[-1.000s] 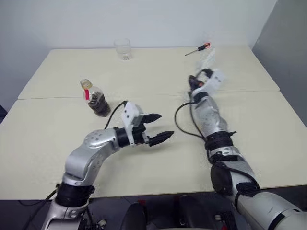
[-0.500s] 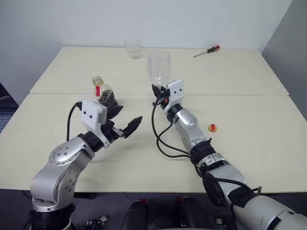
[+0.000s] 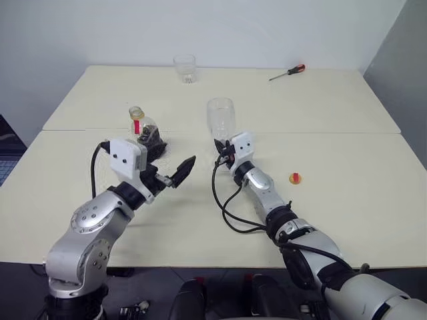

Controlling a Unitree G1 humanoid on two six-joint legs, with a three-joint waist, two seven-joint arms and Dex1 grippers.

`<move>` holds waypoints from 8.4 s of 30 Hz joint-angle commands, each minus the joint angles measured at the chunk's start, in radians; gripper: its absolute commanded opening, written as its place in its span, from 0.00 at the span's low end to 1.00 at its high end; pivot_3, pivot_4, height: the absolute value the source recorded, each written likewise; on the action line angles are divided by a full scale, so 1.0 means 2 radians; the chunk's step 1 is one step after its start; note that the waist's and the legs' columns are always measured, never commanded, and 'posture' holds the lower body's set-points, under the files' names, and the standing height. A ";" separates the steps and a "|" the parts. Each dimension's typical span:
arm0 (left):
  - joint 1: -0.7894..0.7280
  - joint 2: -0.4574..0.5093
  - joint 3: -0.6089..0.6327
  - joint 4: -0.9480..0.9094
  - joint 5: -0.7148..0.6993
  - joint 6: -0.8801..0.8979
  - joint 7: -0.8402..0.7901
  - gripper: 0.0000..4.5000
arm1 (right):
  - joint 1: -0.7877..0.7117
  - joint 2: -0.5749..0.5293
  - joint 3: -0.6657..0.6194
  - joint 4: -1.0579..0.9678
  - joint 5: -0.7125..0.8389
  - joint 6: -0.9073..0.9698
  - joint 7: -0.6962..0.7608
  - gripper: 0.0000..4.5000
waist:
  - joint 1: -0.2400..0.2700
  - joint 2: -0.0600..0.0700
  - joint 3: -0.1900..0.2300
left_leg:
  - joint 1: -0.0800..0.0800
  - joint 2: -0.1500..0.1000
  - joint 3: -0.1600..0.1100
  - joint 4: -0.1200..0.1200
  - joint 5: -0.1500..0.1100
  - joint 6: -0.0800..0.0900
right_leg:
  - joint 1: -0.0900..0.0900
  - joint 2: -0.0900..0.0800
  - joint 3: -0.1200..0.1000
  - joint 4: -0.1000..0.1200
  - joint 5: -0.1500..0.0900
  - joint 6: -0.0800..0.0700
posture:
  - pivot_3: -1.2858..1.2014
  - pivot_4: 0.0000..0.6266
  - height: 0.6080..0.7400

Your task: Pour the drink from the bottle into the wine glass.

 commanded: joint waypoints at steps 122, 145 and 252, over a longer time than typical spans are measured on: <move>-0.402 0.009 -0.066 0.765 0.261 -0.449 -0.101 0.22 | 0.289 -0.314 -0.020 -0.850 0.254 0.467 0.187 0.59 | 0.005 -0.004 0.000 | -0.003 -0.002 -0.002 0.001 0.000 0.000 | 0.000 0.002 -0.003 -0.002 0.000 0.001 | 0.52 0.24 1.00; -0.631 0.030 -0.239 0.904 0.461 -0.686 -0.146 0.22 | 0.148 -0.305 -0.041 -0.761 0.256 0.534 0.142 0.59 | 0.003 -0.004 0.000 | -0.004 -0.002 -0.001 0.001 0.000 0.000 | -0.002 0.003 -0.003 -0.002 0.000 0.001 | 0.52 0.24 1.00; -0.735 0.075 -0.378 0.953 0.667 -0.740 0.070 0.22 | 0.152 -0.279 -0.034 -0.756 0.233 0.525 0.144 0.59 | 0.003 -0.004 0.000 | -0.004 -0.002 0.000 0.002 0.000 0.000 | -0.003 0.002 -0.002 0.002 0.000 0.001 | 0.52 0.24 1.00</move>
